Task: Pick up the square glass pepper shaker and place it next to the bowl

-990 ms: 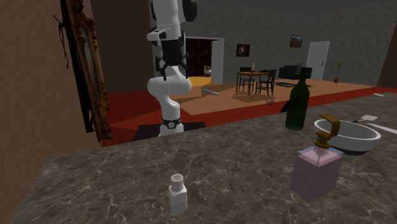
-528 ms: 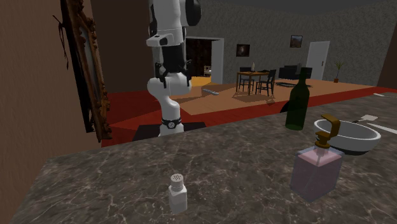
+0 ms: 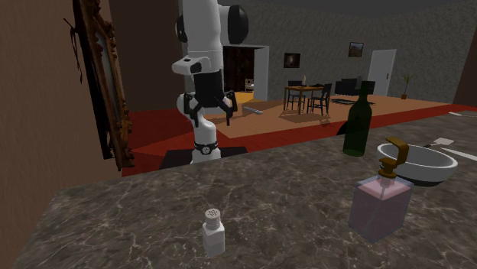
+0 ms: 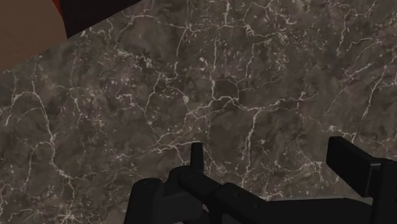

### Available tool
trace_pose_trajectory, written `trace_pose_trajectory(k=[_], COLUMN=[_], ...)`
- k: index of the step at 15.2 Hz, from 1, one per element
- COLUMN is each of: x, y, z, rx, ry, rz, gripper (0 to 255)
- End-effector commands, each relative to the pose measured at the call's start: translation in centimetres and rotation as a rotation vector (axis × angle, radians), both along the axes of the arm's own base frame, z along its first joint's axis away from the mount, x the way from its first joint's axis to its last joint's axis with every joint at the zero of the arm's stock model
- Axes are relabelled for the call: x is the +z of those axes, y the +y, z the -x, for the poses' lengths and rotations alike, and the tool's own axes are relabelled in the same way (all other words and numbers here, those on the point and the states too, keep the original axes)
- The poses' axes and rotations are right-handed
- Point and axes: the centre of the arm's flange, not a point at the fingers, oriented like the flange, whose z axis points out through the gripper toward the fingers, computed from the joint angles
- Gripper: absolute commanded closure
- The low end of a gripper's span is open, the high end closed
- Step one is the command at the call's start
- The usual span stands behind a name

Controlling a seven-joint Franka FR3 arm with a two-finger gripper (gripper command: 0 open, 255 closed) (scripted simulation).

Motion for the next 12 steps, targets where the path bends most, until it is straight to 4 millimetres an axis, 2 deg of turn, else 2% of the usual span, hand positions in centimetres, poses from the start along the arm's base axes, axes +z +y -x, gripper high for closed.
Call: trace_pose_trajectory(k=[1,12], x=[-0.9,-6.8], y=[0.3,0.5], z=[-2.5,-15.8], rx=[-0.001,-0.008], ry=[0.0,0.007], rz=[0.007,0.048], gripper=[0,0])
